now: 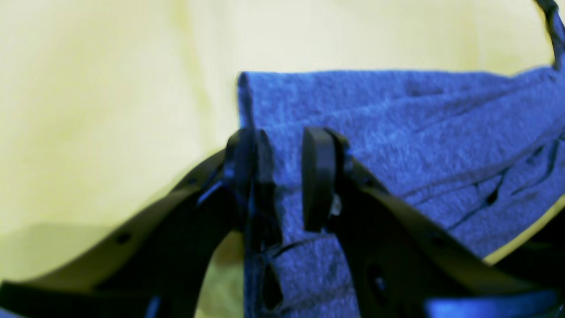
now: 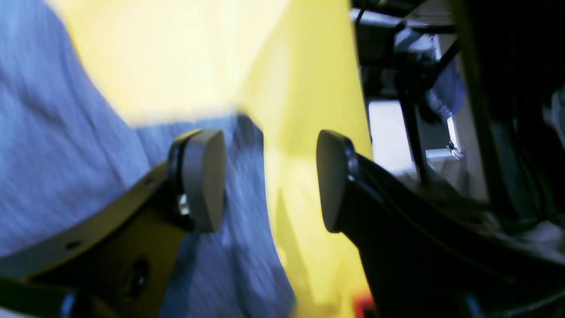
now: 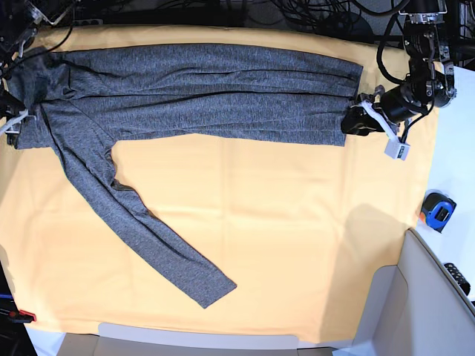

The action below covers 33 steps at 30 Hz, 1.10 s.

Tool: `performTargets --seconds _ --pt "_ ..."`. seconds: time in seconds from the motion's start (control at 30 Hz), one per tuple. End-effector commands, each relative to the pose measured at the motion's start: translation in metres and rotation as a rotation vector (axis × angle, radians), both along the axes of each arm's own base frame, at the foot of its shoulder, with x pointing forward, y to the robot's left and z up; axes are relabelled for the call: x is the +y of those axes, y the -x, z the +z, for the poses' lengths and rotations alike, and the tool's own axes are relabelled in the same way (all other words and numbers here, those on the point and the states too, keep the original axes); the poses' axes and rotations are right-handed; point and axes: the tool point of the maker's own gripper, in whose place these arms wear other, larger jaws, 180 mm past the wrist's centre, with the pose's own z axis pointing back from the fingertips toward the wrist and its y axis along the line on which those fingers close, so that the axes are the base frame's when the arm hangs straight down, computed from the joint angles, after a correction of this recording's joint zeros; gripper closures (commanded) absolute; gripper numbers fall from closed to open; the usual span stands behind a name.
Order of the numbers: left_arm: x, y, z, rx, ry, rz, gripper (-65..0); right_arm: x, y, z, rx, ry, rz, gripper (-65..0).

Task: Fold the T-shirt properly
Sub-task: 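Move the right gripper to the loose sleeve and grasp it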

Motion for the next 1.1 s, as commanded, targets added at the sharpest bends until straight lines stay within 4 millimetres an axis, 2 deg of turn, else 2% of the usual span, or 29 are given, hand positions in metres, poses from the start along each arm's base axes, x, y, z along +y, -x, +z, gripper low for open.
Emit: performTargets --seconds 0.0,0.13,0.33,0.43,0.5,0.6,0.73,1.0,1.07 --pt "0.005 -0.014 0.016 -0.06 -0.007 -0.002 -18.3 -0.002 -0.015 0.02 -0.076 0.011 0.005 -32.9" --pt "0.005 -0.021 0.022 -0.08 -0.011 -0.003 -18.3 0.026 -0.064 0.008 -0.072 -0.099 0.061 -33.0" --pt "0.005 -0.022 0.022 -0.081 -0.013 -0.005 -18.3 0.058 -0.137 -0.012 -0.059 -0.305 0.129 -33.0" --pt "0.005 -0.023 0.023 -0.083 -0.013 -0.005 -18.3 0.072 -0.165 -0.025 -0.039 -0.426 0.144 -33.0" --pt "0.005 -0.023 0.023 -0.083 -0.013 -0.005 -18.3 0.081 -0.175 -0.034 -0.019 -0.486 0.152 -33.0" --pt "0.005 -0.023 0.023 -0.083 -0.013 -0.005 -18.3 0.095 -0.183 -0.046 0.012 -0.546 0.167 -33.0" --pt "0.005 -0.023 0.023 -0.083 -0.013 -0.005 -18.3 0.105 -0.18 -0.063 0.053 -0.589 0.169 -33.0" --pt "0.006 -0.023 0.023 -0.084 -0.015 -0.005 -18.3 0.111 -0.164 -0.089 0.117 -0.618 0.16 -33.0" --pt "0.004 -0.027 0.026 -0.093 -0.014 -0.011 -18.3 0.119 -0.159 -0.097 0.132 -0.628 0.163 -33.0"
